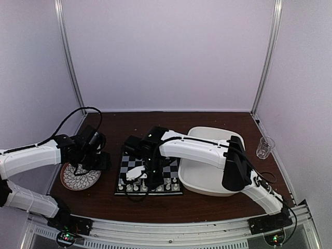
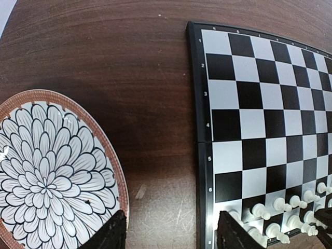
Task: Set up the chess pieces on the board
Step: Pick up the king from e1, then reset both arms
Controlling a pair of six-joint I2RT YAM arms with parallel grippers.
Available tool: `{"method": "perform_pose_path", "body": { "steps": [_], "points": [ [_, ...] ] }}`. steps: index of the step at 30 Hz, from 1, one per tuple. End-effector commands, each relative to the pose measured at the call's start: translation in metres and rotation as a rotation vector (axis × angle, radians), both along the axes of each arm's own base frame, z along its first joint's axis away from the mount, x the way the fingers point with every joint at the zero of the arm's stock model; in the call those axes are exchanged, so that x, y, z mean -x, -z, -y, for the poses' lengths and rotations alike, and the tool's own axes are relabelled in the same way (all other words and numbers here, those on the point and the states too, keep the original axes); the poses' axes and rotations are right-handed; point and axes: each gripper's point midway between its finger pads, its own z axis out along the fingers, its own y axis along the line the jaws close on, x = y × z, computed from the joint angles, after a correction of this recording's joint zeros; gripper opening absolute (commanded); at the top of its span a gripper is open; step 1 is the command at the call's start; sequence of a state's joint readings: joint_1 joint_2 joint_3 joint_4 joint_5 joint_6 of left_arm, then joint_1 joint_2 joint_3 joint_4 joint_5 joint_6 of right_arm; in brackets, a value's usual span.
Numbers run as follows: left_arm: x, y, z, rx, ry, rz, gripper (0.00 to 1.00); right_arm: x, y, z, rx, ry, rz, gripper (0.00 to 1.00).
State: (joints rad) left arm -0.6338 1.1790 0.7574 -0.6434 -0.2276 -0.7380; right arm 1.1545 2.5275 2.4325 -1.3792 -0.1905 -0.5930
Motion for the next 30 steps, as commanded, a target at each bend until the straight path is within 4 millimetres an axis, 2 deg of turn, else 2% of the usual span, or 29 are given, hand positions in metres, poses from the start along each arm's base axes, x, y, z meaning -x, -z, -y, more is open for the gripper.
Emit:
{"method": "perform_pose_path", "body": {
  "steps": [1,7,11,16,19,21,22,23,26,27,28,29,30],
  "points": [
    [-0.007,-0.004,0.004,0.022,0.004,0.028,0.6,-0.006,-0.002,-0.007,-0.013,0.017,0.045,0.27],
    [-0.006,-0.005,0.004,0.025,0.007,0.027,0.6,-0.005,-0.018,-0.01,-0.051,0.016,0.046,0.33],
    [-0.007,-0.007,0.004,0.022,0.01,0.029,0.6,-0.001,-0.038,-0.009,-0.085,0.008,0.04,0.39],
    [-0.013,-0.025,0.011,0.007,0.075,0.056,0.63,0.004,-0.083,0.002,-0.147,-0.015,0.069,0.55],
    [-0.019,-0.042,0.015,-0.009,0.122,0.098,0.68,-0.008,-0.12,0.016,-0.195,-0.012,0.155,0.61],
    [-0.025,-0.054,0.017,-0.027,0.162,0.136,0.71,-0.022,-0.144,0.031,-0.228,0.023,0.21,0.69],
    [-0.027,-0.06,0.018,-0.037,0.181,0.153,0.72,-0.033,-0.155,0.04,-0.248,0.059,0.235,0.95],
    [-0.029,-0.064,0.017,-0.051,0.195,0.17,0.74,-0.049,-0.166,0.05,-0.276,0.122,0.268,0.99],
    [-0.035,-0.079,0.015,-0.097,0.227,0.22,0.82,-0.099,-0.198,0.093,-0.36,0.311,0.367,1.0],
    [-0.036,-0.083,0.014,-0.11,0.232,0.234,0.93,-0.118,-0.205,0.112,-0.364,0.384,0.42,1.0],
    [-0.038,-0.087,0.013,-0.122,0.238,0.248,0.97,-0.138,-0.208,0.135,-0.355,0.459,0.48,1.0],
    [-0.039,-0.092,0.013,-0.127,0.245,0.26,0.98,-0.157,-0.219,0.165,-0.366,0.537,0.53,1.0],
    [-0.04,-0.096,0.013,-0.131,0.252,0.269,0.98,-0.169,-0.224,0.187,-0.373,0.599,0.561,0.99]
  ]
}}
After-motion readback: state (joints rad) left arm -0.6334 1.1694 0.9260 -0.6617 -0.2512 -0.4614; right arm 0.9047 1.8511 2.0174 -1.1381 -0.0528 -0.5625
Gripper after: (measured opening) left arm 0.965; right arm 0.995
